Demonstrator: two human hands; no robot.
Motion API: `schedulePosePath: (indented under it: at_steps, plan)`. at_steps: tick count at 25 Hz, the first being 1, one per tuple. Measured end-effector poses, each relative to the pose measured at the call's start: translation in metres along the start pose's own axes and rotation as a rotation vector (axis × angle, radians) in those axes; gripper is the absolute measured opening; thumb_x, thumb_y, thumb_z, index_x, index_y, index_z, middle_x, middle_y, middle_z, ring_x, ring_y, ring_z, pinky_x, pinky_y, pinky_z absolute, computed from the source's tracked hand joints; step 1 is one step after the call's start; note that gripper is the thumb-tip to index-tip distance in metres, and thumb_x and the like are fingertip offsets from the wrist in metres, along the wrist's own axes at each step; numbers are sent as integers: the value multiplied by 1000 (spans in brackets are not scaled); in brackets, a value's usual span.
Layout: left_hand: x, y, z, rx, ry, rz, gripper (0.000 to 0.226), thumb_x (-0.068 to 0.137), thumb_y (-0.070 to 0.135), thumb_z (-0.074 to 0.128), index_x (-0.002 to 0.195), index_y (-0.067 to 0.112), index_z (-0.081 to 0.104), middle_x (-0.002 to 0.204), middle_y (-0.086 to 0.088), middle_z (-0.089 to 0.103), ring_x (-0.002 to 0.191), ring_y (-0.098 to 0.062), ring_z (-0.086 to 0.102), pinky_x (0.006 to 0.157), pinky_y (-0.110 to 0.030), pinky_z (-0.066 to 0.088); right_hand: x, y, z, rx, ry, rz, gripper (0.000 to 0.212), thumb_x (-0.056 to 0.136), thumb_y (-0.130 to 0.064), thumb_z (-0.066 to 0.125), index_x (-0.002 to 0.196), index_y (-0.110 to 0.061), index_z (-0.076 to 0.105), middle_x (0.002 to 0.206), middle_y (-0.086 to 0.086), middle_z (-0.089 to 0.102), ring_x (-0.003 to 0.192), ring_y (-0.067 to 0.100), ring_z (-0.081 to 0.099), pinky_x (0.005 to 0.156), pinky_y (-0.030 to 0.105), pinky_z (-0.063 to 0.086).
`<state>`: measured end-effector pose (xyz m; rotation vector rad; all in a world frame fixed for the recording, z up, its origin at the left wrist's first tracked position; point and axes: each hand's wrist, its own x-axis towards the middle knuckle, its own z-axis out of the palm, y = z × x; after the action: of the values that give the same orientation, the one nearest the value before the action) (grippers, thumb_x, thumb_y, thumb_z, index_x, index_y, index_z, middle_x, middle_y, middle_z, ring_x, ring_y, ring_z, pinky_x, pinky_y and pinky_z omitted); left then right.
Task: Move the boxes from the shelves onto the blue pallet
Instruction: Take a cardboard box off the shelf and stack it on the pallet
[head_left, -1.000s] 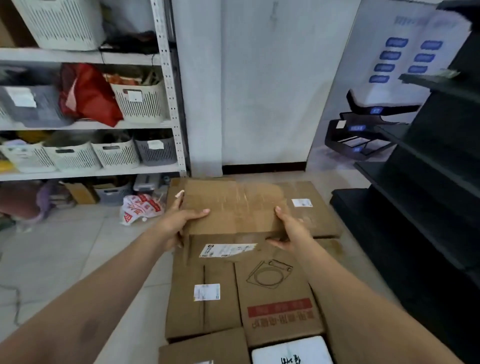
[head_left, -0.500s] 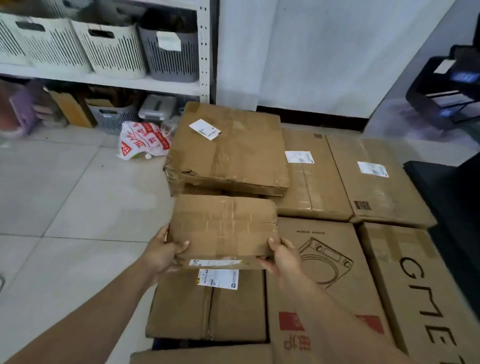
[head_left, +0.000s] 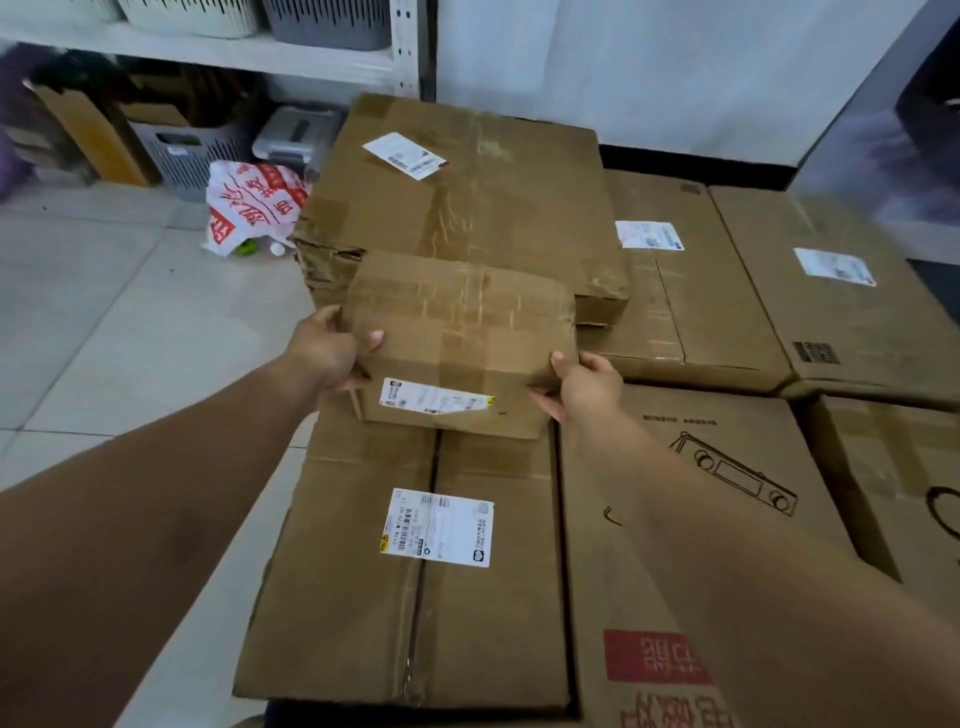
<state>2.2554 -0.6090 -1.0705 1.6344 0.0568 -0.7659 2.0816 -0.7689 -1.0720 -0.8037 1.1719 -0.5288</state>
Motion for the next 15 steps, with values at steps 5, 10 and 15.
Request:
schedulePosePath:
  at_steps: [5,10,15]
  plan:
    - [11,3,14,45,119,112,59,86,7,65,140,9,39,138,-12,49,118,-36,53,92,-55,50,13,-12,10,-83,-64,0,42,98,-7,47,139,-15,40,135,9,51,112,28,52,85,44,50]
    - [-8,27,12,209,205,158,65,92,11,58,147,8,23,151,-12,34,135,-32,38,98,-32,39,-16,-32,19,-545,-198,85,65,101,-10,36,152,-29,2,130,-9,39,120,21,47,102,46,44]
    - [-49,88,12,418,139,193,48,92,14,58,136,3,43,137,-16,51,122,-35,50,93,-32,43,-62,-89,23,-649,-153,-10,50,99,-8,40,147,-12,30,141,12,45,116,24,51,97,31,44]
